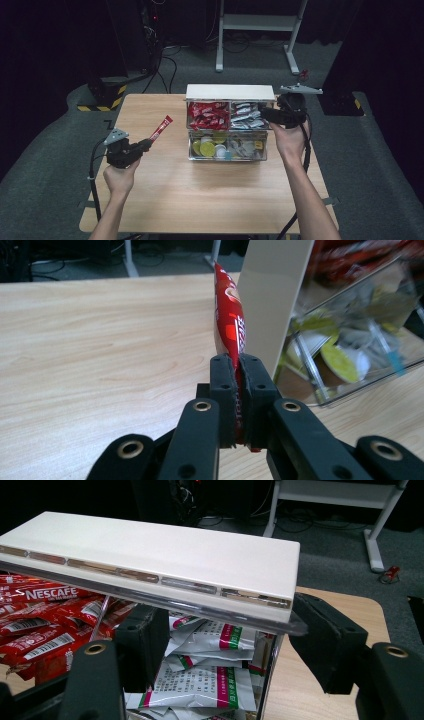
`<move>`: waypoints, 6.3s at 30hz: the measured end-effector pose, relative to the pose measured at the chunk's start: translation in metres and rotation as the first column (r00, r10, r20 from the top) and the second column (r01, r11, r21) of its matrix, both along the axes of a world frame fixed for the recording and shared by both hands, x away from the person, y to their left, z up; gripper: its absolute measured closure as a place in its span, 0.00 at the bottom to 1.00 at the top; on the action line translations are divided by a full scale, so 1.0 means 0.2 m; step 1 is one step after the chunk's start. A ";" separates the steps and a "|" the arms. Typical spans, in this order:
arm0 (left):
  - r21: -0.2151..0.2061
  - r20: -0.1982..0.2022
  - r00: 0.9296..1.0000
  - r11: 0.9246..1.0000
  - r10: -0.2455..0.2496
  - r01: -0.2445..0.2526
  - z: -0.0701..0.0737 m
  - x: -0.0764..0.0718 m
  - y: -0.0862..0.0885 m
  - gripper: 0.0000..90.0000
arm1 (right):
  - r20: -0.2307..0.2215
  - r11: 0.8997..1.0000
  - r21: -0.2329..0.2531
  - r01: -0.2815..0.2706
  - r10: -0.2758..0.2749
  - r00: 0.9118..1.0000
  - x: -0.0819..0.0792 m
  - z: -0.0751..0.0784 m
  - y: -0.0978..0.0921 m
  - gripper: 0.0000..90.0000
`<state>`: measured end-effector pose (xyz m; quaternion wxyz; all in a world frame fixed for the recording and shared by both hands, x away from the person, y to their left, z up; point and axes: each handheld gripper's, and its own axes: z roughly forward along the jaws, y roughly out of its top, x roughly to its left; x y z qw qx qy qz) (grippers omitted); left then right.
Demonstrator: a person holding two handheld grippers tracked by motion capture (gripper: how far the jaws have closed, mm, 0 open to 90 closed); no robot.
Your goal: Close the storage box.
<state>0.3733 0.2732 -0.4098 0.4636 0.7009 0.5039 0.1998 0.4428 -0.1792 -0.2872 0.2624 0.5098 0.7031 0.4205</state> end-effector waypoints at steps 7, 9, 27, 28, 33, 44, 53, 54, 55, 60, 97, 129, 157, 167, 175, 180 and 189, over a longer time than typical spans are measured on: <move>0.011 -0.039 0.999 1.000 0.012 -0.011 -0.09 0.04 -0.02 0.96 | 0.000 1.000 -0.003 0.003 -0.003 1.000 0.00 0.00 0.00 0.36; 0.005 -0.043 0.999 1.000 0.017 -0.017 -0.11 0.05 -0.03 0.96 | 0.000 1.000 0.002 0.006 -0.006 1.000 0.00 0.00 0.01 0.36; 0.040 -0.101 0.994 0.999 0.035 -0.031 -0.34 0.10 -0.09 0.96 | 0.001 1.000 0.010 0.028 -0.028 1.000 0.00 -0.02 0.02 0.33; 0.037 -0.105 0.994 0.999 0.037 -0.033 -0.35 0.11 -0.10 0.96 | -0.002 1.000 0.013 0.028 -0.028 1.000 0.00 -0.02 0.02 0.33; 0.069 -0.113 0.993 0.997 0.039 -0.032 -0.39 0.12 -0.11 0.95 | 0.005 1.000 0.016 0.022 -0.022 1.000 0.00 -0.02 0.02 0.33; 0.107 -0.149 0.988 0.994 0.050 -0.034 -0.47 0.13 -0.13 0.95 | 0.004 1.000 0.020 0.018 -0.018 1.000 -0.01 -0.01 0.01 0.34; 0.122 -0.173 0.984 0.992 0.042 -0.021 -0.50 0.14 -0.16 0.94 | 0.004 1.000 0.021 0.017 -0.017 1.000 -0.01 -0.01 0.01 0.34; 0.132 -0.173 0.984 0.991 0.039 -0.017 -0.50 0.14 -0.16 0.93 | 0.005 1.000 0.021 0.017 -0.017 1.000 -0.01 -0.01 0.01 0.34; 0.136 -0.176 0.984 0.991 0.036 -0.012 -0.50 0.14 -0.16 0.93 | 0.005 1.000 0.020 0.016 -0.016 1.000 -0.01 -0.01 0.01 0.34; 0.128 -0.176 0.984 0.992 0.024 -0.002 -0.52 0.14 -0.16 0.89 | 0.001 0.999 0.029 0.016 -0.016 1.000 -0.01 -0.02 0.01 0.34; 0.134 -0.113 0.982 0.982 0.150 -0.134 -0.49 -0.06 0.05 0.50 | -0.005 1.000 0.023 0.006 -0.006 1.000 -0.01 -0.03 0.00 0.35; 0.254 -0.101 0.969 0.948 0.224 -0.192 -0.59 -0.10 0.04 0.38 | -0.002 1.000 0.023 -0.012 0.012 1.000 -0.04 -0.04 -0.02 0.36; 0.252 -0.108 0.971 0.951 0.213 -0.181 -0.59 -0.09 0.04 0.31 | -0.014 0.999 0.015 -0.041 0.041 0.999 -0.09 -0.10 -0.02 0.32; 0.253 -0.108 0.971 0.951 0.212 -0.179 -0.59 -0.09 0.04 0.31 | -0.011 0.999 0.006 -0.053 0.053 0.999 -0.10 -0.11 -0.03 0.30; 0.253 -0.108 0.971 0.951 0.213 -0.180 -0.59 -0.09 0.04 0.31 | -0.026 0.998 -0.001 -0.060 0.060 0.998 -0.12 -0.16 -0.03 0.29; 0.252 -0.109 0.971 0.951 0.213 -0.180 -0.59 -0.09 0.04 0.31 | -0.038 0.998 -0.016 -0.055 0.055 0.998 -0.12 -0.20 -0.03 0.28; 0.253 -0.108 0.971 0.950 0.214 -0.181 -0.59 -0.09 0.04 0.31 | -0.060 0.999 -0.006 -0.052 0.052 0.997 -0.12 -0.28 -0.04 0.26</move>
